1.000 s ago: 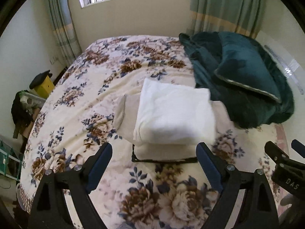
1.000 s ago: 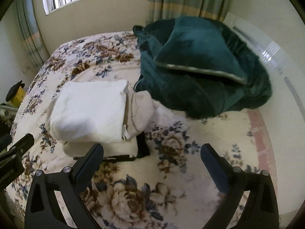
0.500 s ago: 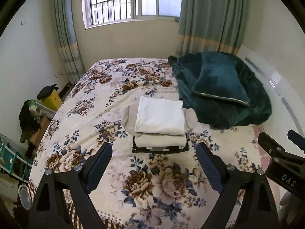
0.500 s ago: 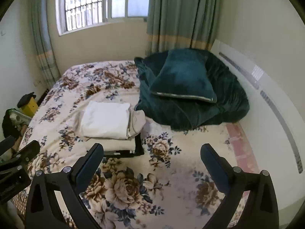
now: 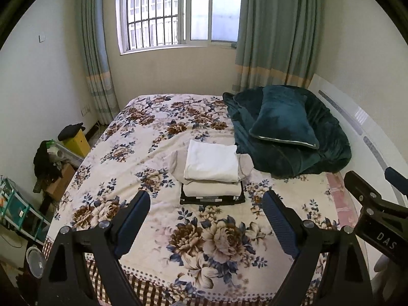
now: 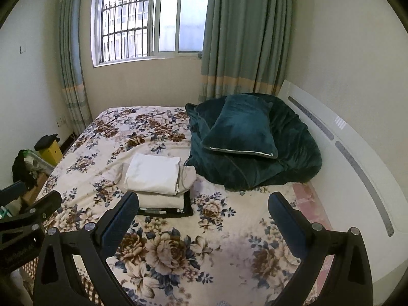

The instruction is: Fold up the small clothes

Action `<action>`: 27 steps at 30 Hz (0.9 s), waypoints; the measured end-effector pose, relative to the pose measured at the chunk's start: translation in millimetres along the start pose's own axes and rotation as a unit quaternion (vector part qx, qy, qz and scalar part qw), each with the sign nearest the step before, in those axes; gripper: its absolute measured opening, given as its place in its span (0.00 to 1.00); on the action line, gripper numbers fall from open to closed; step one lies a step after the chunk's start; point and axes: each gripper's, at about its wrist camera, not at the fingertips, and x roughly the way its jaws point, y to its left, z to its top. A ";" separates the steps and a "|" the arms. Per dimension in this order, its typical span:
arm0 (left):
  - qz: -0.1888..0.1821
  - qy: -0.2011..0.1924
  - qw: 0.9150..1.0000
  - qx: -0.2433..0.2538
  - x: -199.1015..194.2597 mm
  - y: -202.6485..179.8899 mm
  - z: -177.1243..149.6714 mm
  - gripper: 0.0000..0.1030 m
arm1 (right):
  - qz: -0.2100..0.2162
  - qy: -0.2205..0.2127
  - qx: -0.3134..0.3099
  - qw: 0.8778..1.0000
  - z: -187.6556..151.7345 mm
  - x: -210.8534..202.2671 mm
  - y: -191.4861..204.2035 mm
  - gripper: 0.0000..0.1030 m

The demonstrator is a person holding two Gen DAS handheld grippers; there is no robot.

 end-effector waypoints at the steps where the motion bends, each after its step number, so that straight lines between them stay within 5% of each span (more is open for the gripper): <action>1: 0.001 -0.001 1.000 0.001 -2.1 -0.2 0.0 0.87 | -0.001 -0.002 0.001 1.000 -0.9 -6.7 -0.6 1.00; 17: 0.024 -0.031 0.999 -0.015 -29.2 4.1 -5.1 0.87 | 0.002 -0.005 0.001 1.000 -0.3 -26.0 -7.8 1.00; 20: 0.025 -0.026 0.999 -0.018 -28.3 5.1 -5.3 1.00 | 0.005 -0.005 0.000 1.000 3.3 -24.9 -9.2 1.00; 27: 0.027 -0.026 0.999 -0.022 -30.4 6.8 -6.9 1.00 | 0.013 -0.005 -0.003 1.000 10.5 -18.5 -7.6 1.00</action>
